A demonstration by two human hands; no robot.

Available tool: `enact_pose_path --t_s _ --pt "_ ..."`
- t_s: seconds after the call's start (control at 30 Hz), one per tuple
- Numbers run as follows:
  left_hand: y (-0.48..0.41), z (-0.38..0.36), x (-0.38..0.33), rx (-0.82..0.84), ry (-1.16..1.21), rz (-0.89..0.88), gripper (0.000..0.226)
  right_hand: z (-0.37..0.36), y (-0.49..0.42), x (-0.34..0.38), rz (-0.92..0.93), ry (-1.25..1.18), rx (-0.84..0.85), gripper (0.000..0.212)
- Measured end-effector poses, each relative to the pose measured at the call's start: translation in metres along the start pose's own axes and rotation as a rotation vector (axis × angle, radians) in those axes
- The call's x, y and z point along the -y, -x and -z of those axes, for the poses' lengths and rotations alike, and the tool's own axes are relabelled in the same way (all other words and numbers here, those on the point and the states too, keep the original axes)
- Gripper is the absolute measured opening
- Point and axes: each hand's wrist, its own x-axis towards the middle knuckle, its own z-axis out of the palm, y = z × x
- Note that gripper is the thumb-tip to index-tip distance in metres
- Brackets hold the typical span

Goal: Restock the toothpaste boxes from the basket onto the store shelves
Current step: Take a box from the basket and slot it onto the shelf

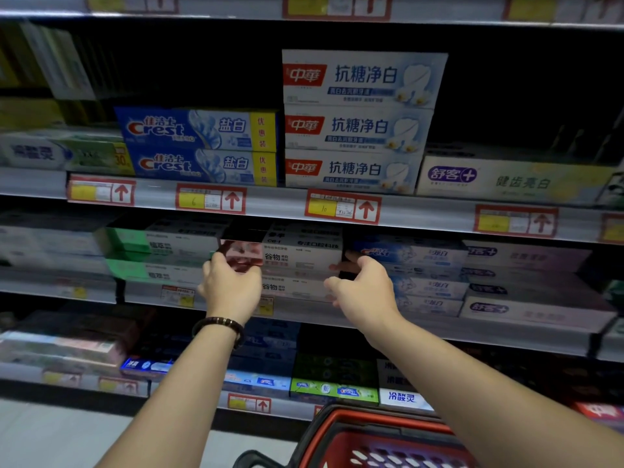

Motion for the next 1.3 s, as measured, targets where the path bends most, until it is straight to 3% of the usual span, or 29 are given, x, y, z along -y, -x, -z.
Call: enact_pose_path --t_s 0.17,0.3,0.37,0.53,0.83,1.3 --pt "0.005 0.002 -0.002 -0.01 0.016 -0.024 0.031 0.004 0.001 -0.004 -0.016 -0.023 0.005 0.072" --pt "0.013 0.005 -0.01 0.016 0.053 -0.031 0.044 0.005 0.004 -0.007 -0.025 -0.066 -0.006 0.085" --pt "0.019 0.007 -0.014 0.05 0.081 -0.026 0.048 0.008 0.007 -0.009 -0.015 -0.086 -0.014 0.08" --pt "0.042 0.009 -0.02 0.15 0.175 -0.031 0.031 0.025 0.023 -0.014 -0.031 -0.088 0.004 0.058" --pt "0.096 0.009 -0.029 0.337 0.134 -0.033 0.02 0.07 0.06 -0.029 -0.045 -0.095 0.007 0.027" --pt "0.216 0.019 -0.035 0.494 0.158 -0.023 0.017 0.139 0.146 -0.064 -0.033 -0.066 0.103 0.017"
